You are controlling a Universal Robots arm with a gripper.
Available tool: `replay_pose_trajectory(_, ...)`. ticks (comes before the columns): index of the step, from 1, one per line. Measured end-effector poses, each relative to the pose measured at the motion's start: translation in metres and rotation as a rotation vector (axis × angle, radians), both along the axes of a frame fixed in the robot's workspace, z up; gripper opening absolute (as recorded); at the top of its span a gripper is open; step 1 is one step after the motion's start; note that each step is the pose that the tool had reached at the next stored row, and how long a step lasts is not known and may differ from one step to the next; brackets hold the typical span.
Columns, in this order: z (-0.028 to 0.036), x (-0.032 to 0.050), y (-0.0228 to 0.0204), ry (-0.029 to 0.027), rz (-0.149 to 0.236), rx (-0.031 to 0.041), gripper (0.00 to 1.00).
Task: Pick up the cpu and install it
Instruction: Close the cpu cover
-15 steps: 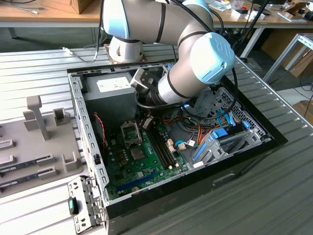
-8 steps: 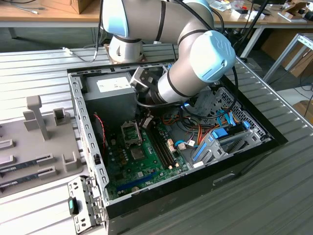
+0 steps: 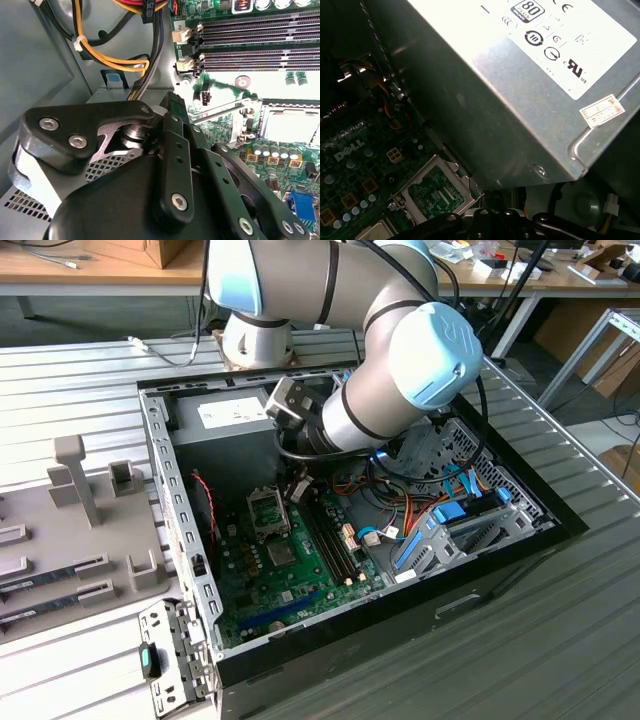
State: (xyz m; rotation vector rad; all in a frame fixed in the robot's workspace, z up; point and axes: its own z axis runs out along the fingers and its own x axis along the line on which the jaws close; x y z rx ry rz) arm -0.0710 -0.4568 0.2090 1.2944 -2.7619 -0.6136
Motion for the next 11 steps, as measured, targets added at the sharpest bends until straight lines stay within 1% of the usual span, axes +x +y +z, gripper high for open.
replay_pose_trajectory(7,0.0048,-0.0004,-0.0015,0.0,0.0,0.0084,0.11)
replay_pose_trajectory(11,0.0054,-0.0022,-0.0066,0.0,0.0,0.0218,0.11)
